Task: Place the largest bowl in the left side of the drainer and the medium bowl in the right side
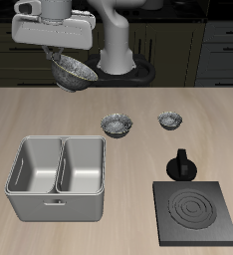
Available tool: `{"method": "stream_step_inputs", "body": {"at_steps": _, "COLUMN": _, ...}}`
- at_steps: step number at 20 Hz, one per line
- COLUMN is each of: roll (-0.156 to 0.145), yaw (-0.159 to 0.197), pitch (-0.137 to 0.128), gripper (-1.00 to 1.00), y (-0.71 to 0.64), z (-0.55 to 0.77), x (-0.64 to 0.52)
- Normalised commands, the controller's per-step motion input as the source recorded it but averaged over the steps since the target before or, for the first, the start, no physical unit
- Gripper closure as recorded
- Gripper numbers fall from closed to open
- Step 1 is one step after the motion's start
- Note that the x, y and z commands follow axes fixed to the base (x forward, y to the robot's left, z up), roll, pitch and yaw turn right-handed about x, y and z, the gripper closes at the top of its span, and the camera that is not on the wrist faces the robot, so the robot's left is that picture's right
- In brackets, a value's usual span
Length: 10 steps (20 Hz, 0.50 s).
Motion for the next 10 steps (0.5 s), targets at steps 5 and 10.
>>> {"method": "stream_step_inputs", "body": {"at_steps": 5, "roll": -0.031, "yaw": -0.016, "pitch": -0.037, "gripper": 1.0, "y": -0.09, "z": 0.2, "x": 0.31}}
{"method": "stream_step_inputs", "body": {"at_steps": 10, "roll": -0.038, "yaw": -0.005, "pitch": 0.004, "gripper": 1.0, "y": -0.04, "z": 0.02, "x": 0.31}}
